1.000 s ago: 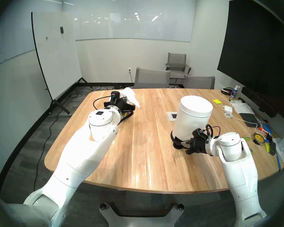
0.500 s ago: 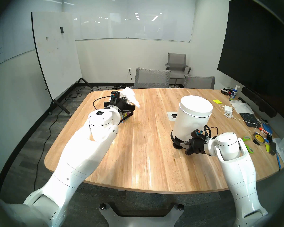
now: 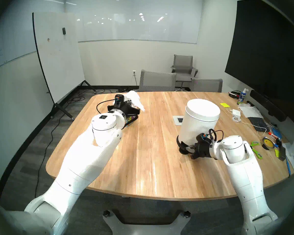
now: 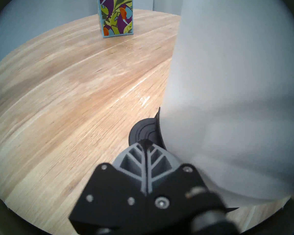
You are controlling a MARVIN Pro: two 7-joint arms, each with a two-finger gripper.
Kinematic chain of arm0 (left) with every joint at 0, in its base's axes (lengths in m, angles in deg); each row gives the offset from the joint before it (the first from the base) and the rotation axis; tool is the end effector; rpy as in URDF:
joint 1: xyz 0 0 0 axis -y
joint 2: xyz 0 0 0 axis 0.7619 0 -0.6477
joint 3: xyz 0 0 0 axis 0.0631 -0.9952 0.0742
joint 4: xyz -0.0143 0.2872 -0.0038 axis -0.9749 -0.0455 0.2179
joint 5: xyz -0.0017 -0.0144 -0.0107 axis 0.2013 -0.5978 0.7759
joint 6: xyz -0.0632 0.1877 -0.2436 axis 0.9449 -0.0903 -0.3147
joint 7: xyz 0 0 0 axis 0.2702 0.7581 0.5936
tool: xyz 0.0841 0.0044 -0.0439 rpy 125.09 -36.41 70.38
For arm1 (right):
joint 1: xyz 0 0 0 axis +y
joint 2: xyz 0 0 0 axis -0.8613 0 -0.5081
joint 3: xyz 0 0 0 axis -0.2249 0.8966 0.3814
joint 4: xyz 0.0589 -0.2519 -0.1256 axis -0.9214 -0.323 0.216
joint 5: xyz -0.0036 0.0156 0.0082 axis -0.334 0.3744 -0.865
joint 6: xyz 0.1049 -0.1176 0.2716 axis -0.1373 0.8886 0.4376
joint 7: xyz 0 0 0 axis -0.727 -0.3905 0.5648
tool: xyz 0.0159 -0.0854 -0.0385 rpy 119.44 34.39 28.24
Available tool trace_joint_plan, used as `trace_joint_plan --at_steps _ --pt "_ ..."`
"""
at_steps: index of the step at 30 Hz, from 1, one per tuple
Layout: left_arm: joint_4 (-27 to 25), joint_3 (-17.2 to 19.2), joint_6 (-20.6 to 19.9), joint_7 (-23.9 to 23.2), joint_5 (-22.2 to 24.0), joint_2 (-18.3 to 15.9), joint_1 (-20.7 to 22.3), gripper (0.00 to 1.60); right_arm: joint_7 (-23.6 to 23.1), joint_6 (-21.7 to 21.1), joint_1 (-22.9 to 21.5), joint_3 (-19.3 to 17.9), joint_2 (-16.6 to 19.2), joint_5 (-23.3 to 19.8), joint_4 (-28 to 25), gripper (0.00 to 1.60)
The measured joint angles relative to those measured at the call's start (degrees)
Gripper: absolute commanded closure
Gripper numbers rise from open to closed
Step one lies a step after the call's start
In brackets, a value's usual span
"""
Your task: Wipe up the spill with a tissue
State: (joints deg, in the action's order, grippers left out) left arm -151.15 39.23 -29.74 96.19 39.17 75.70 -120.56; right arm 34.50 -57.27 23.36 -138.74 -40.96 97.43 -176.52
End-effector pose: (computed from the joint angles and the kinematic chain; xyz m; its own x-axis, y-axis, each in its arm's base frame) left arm 0.4650 -0.0573 -0.1591 0.0873 -0.0043 0.9962 -0.1803 -0.9835 0.0116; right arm 0.4219 -0.0819 -0.2883 0.4584 0.4499 0.7665 0.6402 -0.7653 0.0663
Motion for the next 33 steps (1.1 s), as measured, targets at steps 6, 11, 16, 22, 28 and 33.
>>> trace_joint_plan --at_steps 6,11,16,22,28,33 --pt "0.0 0.0 0.0 0.0 0.0 0.0 0.0 1.6 -1.9 0.8 -1.1 0.9 1.4 0.5 1.3 1.6" --pt "0.0 0.0 0.0 0.0 0.0 0.0 0.0 1.6 -3.6 1.4 -1.9 1.5 2.6 0.9 2.0 1.6" --pt "0.0 0.0 0.0 0.0 0.0 0.0 0.0 1.6 -4.5 2.2 -2.0 1.9 3.3 1.4 2.3 1.6" --pt "0.0 0.0 0.0 0.0 0.0 0.0 0.0 1.6 -4.3 3.7 -1.6 2.1 3.3 1.9 2.3 1.6" --pt "0.0 0.0 0.0 0.0 0.0 0.0 0.0 1.6 -3.7 4.9 -1.4 2.6 3.0 2.5 3.3 1.6" --pt "0.0 0.0 0.0 0.0 0.0 0.0 0.0 1.6 -3.3 5.9 -1.8 2.6 2.5 2.4 4.6 1.6"
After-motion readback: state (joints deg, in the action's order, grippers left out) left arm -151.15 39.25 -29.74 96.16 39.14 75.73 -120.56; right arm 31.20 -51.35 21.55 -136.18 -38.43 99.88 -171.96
